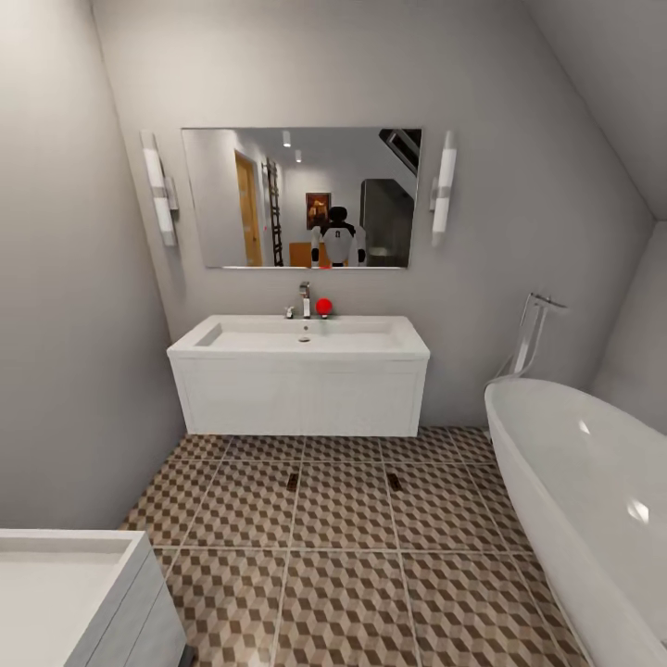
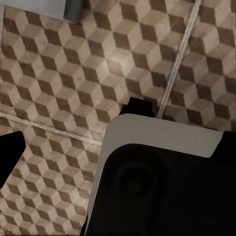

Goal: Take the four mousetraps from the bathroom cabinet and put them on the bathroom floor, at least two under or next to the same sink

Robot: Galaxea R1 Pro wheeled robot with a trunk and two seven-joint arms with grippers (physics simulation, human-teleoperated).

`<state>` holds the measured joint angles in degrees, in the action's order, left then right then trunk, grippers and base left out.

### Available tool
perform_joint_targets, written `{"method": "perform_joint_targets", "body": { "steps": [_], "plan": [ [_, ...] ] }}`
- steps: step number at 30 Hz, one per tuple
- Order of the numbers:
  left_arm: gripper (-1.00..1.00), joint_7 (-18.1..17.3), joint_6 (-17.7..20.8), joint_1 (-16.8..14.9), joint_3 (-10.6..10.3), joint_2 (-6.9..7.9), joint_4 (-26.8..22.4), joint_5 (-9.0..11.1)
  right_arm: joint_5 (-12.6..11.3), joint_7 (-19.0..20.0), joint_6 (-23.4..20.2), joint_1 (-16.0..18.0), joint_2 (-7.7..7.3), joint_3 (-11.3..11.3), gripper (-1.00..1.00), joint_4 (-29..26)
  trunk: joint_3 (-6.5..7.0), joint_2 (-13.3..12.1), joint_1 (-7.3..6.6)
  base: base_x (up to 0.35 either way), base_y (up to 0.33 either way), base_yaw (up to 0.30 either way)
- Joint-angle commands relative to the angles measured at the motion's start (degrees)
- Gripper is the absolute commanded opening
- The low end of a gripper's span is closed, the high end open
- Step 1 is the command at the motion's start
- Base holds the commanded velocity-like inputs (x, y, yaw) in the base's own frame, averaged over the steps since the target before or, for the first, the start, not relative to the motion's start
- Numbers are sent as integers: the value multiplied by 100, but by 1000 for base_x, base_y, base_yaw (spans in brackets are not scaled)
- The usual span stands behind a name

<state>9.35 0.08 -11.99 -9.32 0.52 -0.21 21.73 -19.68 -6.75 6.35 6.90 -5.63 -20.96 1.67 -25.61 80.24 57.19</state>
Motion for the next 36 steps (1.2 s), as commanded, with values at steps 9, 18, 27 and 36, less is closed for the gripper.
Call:
{"method": "perform_joint_targets", "body": {
  "steps": [9, 18, 27, 36],
  "plan": [
    [100, -3, -5, 55, -52, 1, 1, 35, -44, 6, 51, 5, 16, -51, 100, 17, -6, 3, 0, 0, 0, 67],
    [100, -142, -6, 66, -57, -6, -3, 28, -33, 7, 50, 5, 26, -51, 100, 17, -6, 3, 0, 0, 0, 240],
    [100, -151, -1, 66, -56, 8, -13, 58, -22, 14, 45, 5, 12, -56, 100, 17, -6, 3, 0, 0, 0, 270],
    [100, -152, 0, 67, -62, 30, -23, 38, 9, 22, 41, 5, 3, -68, 100, 17, -6, 3, 0, 0, 0, 279]
  ]
}}
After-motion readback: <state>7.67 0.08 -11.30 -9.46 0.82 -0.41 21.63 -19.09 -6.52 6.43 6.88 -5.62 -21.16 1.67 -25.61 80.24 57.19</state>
